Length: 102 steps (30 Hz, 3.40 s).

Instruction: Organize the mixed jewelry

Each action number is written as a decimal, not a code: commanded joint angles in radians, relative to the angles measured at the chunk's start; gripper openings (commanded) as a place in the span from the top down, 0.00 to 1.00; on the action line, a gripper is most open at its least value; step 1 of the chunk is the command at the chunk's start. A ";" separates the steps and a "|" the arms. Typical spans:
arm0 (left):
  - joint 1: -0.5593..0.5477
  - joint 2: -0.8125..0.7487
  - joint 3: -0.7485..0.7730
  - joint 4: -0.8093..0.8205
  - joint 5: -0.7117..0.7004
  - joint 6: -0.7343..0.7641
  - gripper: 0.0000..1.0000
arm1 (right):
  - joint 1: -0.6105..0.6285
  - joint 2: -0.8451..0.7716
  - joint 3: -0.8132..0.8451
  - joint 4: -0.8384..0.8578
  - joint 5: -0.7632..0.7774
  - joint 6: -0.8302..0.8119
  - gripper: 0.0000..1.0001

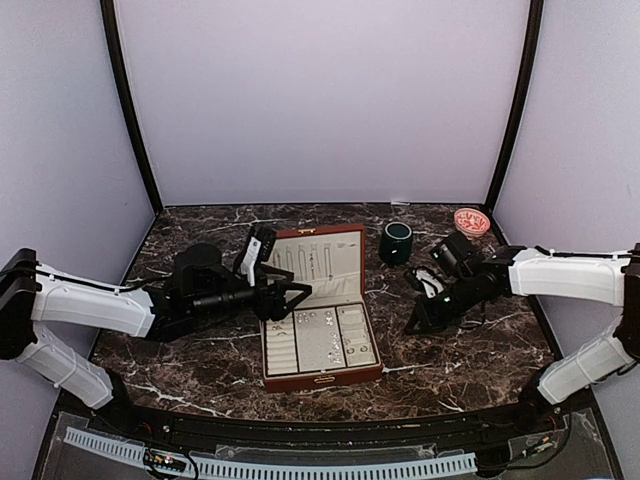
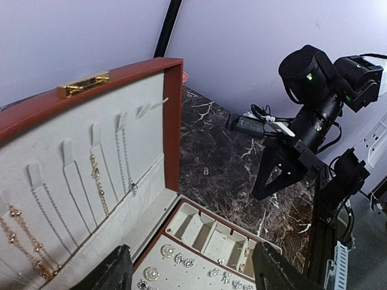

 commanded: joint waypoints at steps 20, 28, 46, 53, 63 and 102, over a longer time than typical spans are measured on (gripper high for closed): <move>-0.181 0.413 0.325 0.155 0.072 0.073 0.44 | -0.012 -0.166 0.060 0.132 -0.386 0.073 1.00; -0.185 0.475 0.368 0.166 0.100 0.062 0.49 | -0.010 -0.173 0.054 0.144 -0.397 0.077 1.00; -0.195 0.520 0.396 0.194 0.187 0.064 0.51 | -0.011 -0.177 0.048 0.157 -0.399 0.081 1.00; -0.197 0.523 0.400 0.188 0.158 0.057 0.54 | -0.011 -0.173 0.047 0.160 -0.406 0.078 1.00; -0.197 0.538 0.415 0.186 0.161 0.052 0.62 | -0.012 -0.174 0.043 0.169 -0.409 0.082 1.00; -0.196 0.580 0.450 0.231 0.208 0.025 0.76 | -0.017 -0.177 0.024 0.190 -0.400 0.099 1.00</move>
